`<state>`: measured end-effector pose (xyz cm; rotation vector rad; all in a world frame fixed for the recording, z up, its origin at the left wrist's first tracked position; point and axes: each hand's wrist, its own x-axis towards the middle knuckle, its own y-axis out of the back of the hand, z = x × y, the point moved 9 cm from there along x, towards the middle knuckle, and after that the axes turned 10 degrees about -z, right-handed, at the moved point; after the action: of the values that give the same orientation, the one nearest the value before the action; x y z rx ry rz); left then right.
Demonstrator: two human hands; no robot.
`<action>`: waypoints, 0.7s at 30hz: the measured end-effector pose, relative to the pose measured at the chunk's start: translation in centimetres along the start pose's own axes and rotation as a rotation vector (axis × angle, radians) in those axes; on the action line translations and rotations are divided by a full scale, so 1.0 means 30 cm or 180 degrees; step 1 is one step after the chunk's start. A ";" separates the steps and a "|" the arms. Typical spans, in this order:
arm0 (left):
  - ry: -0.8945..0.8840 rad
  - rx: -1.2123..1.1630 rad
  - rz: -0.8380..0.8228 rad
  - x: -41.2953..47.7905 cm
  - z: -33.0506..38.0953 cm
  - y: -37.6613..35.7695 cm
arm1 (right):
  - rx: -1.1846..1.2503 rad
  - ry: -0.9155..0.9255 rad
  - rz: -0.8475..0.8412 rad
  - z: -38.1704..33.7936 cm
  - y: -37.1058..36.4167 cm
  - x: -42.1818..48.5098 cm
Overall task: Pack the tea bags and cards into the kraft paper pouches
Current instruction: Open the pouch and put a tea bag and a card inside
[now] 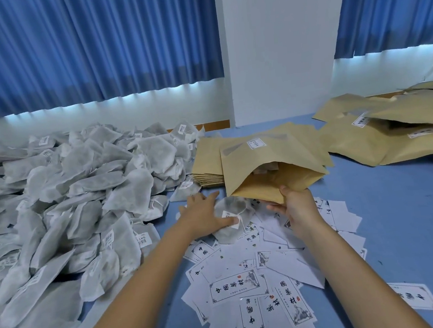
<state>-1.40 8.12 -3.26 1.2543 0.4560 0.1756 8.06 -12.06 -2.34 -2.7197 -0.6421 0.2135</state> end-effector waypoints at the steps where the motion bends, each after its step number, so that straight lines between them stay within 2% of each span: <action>1: 0.0092 -0.0032 -0.0045 0.004 -0.005 0.001 | 0.0000 0.0001 0.0011 0.000 0.003 0.000; 6: 0.0232 0.0114 -0.0388 -0.002 0.032 -0.006 | 0.0058 -0.0001 0.0038 -0.007 0.002 -0.007; 10: 0.0143 -0.0078 0.0391 -0.070 0.121 0.072 | -0.0111 0.0057 -0.0039 -0.018 -0.006 -0.006; 12: 0.0315 -0.0219 0.0733 -0.136 0.121 0.134 | -0.0154 0.0143 0.0028 -0.022 0.004 -0.005; 15: 0.1033 0.0759 0.1158 -0.290 0.133 0.220 | -0.0247 0.0184 0.0134 -0.016 0.010 0.002; 17: 0.0799 0.1043 0.1371 -0.379 0.219 0.238 | -0.0446 0.0139 0.0179 -0.014 0.006 0.004; 21: -0.0284 0.0615 0.1452 -0.425 0.437 0.224 | -0.0823 -0.0066 -0.0174 0.020 -0.016 -0.011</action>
<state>-6.47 -5.99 9.16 1.5383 0.1044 0.4678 7.45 -11.62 -2.71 -2.9439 -0.7988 0.1548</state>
